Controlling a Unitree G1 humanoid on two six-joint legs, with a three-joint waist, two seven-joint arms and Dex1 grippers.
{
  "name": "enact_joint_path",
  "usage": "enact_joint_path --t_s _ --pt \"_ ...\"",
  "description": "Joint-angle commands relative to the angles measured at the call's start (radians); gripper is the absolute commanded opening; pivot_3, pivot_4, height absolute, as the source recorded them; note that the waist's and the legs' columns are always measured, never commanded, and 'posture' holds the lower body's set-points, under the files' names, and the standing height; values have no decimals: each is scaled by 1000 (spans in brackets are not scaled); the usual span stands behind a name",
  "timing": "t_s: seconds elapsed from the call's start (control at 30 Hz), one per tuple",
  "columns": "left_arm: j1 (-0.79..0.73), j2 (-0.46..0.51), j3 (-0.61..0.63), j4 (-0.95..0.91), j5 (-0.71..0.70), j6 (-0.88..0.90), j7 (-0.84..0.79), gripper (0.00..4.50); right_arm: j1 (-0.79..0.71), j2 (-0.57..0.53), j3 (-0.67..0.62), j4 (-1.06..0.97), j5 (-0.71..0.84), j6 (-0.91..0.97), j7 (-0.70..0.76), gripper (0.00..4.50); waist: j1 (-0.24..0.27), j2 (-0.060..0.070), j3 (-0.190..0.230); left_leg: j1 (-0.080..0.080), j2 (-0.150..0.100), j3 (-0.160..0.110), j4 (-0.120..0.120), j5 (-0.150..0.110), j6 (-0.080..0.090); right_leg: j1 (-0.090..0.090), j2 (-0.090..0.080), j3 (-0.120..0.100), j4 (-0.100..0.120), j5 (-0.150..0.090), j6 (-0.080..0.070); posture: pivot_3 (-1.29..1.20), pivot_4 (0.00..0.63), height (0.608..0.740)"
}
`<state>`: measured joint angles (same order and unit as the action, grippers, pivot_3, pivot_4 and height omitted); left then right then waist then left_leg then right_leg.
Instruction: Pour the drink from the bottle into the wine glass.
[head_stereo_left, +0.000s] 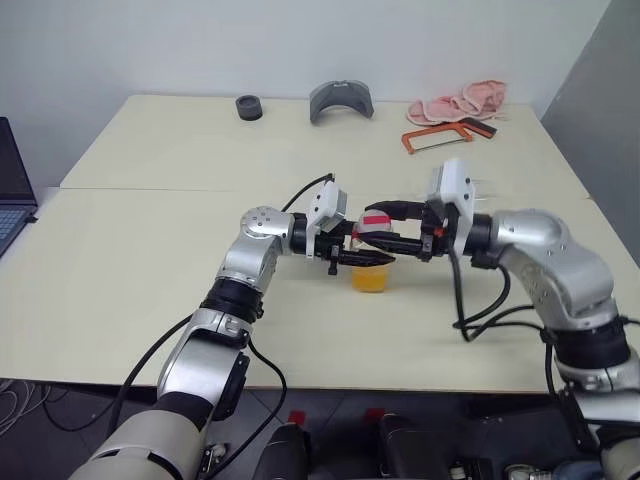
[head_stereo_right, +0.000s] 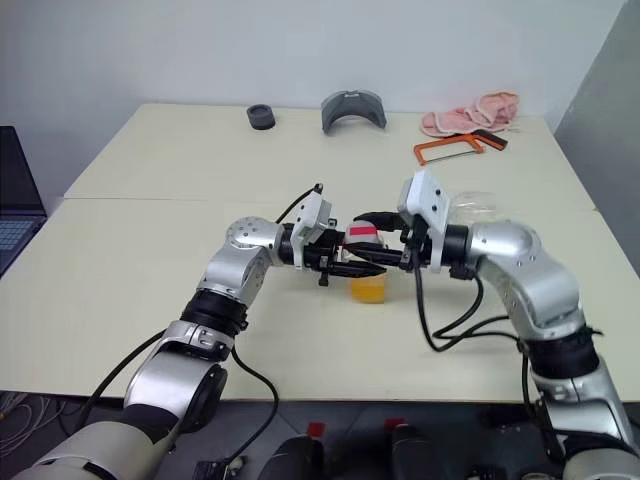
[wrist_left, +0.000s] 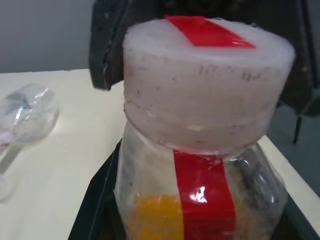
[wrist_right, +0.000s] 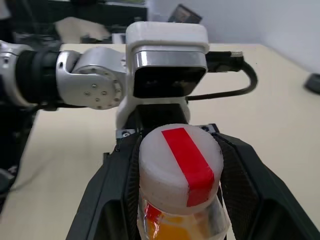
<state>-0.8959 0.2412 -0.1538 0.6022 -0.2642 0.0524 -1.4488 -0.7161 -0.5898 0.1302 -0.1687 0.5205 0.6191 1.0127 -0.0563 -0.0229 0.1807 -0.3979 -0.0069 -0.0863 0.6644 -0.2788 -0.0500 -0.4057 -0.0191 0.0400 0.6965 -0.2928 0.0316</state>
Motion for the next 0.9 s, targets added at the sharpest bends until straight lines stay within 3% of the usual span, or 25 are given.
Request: enact_joint_path --t_s 0.03,0.17,0.4,0.53,0.73,0.9 --pt "-14 -14 1 -44 -10 5 17 1770 3 10 -35 -36 33 23 -15 2906 1 0 0 0 1 0 0 0 0 0 -1 0 0 0 0 0 150 740" --pt "-8 -17 11 -42 -6 6 49 1770 84 -2 -121 -159 28 27 -118 4274 8 0 0 -2 0 -3 1 0 0 0 -4 1 0 0 0 0 150 740" --pt "-15 -27 12 -19 4 -18 87 1769 282 80 -192 -447 -46 75 -457 4302 16 0 0 -2 0 -6 1 0 0 0 -4 1 0 0 0 0 150 740" --pt "-28 -37 8 7 13 -35 92 1769 355 261 -78 -579 -171 111 -738 4302 8 1 0 -1 0 -6 1 1 -2 -1 -2 1 1 0 0 0 150 740" --pt "-47 -49 5 42 28 -58 83 1769 377 358 32 -603 -252 135 -857 4302 7 1 -1 -1 -1 -6 1 2 -3 -1 -3 1 1 0 0 0 150 740" --pt "-54 -55 5 59 35 -73 82 1769 382 396 50 -579 -301 138 -909 4302 5 1 -1 -1 -1 -6 1 1 -3 -1 -2 1 1 0 0 0 150 740"
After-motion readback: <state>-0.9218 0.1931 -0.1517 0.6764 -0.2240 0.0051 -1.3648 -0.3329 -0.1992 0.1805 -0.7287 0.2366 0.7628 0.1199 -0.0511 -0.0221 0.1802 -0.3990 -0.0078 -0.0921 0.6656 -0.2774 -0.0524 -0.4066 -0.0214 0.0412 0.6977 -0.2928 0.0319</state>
